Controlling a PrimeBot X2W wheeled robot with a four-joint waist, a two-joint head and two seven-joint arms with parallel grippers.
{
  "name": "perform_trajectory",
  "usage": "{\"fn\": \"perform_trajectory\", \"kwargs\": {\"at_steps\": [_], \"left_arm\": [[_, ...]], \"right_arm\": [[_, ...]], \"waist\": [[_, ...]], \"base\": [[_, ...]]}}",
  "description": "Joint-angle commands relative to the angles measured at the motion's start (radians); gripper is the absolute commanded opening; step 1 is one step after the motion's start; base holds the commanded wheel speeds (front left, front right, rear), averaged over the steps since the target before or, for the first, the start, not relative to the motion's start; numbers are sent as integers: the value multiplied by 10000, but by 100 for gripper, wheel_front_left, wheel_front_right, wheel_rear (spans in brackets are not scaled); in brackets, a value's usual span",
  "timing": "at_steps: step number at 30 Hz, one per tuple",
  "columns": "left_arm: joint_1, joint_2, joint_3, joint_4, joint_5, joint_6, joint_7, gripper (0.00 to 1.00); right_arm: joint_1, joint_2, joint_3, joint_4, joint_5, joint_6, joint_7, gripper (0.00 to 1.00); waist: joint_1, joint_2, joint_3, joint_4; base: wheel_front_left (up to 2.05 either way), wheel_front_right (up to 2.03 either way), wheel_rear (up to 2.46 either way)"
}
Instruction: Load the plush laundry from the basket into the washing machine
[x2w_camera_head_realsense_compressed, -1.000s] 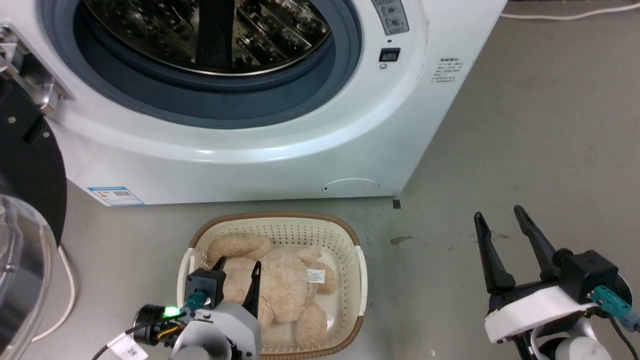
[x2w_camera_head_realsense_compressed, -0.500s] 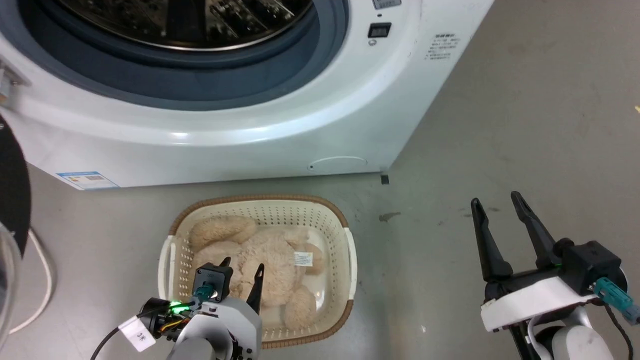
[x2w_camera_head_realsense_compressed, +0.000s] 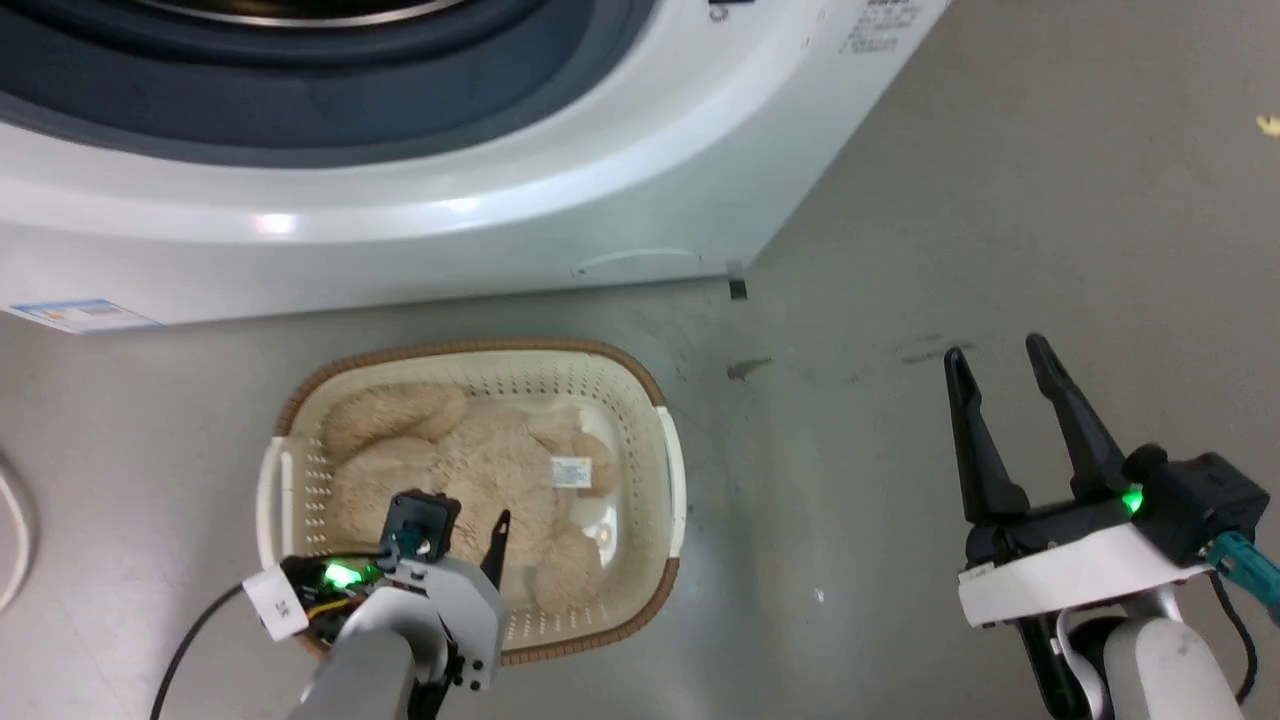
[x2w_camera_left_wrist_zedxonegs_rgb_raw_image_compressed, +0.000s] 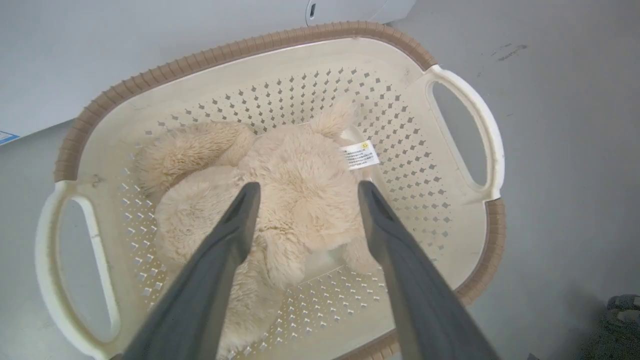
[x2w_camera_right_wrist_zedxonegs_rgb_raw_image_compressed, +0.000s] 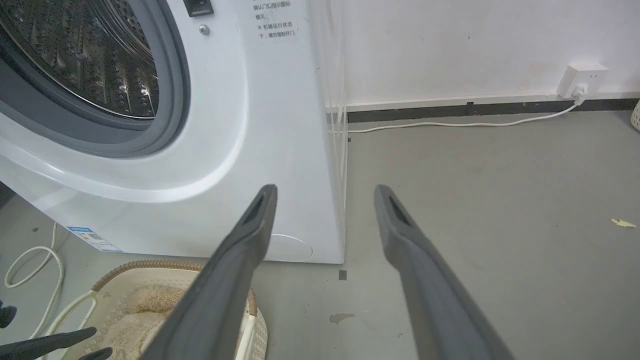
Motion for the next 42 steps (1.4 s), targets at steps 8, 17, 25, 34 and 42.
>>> {"fn": "perform_trajectory", "kwargs": {"at_steps": [8,17,25,34,42], "left_arm": [[-1368,336,-262,1401,-154,-63,505,100],[-2743,640,-612,2442,-229,3,1087,100],[-3843,765,-719,3314,-546,66,1421,100],[-4648,621,-1157,4104,-575,326,1465,100],[-4100,607,-1241,4124,-762,97,999,0]], "right_arm": [[-478,-21,178,-208,392,6,-262,100],[-810,-23,206,-307,675,7,-450,100],[-1149,-25,249,-418,997,7,-617,100],[-1383,-26,317,-443,1209,8,-772,100],[-1278,-26,139,-185,1020,8,-772,100]], "waist": [[-2,0,1206,-523],[-2,0,2360,-784],[-2,0,3352,-931],[-2,0,4142,-1078],[-2,0,3551,-1060]], "base": [[0,0,0],[0,0,0],[0,0,0],[0,0,0],[0,0,0]]}}
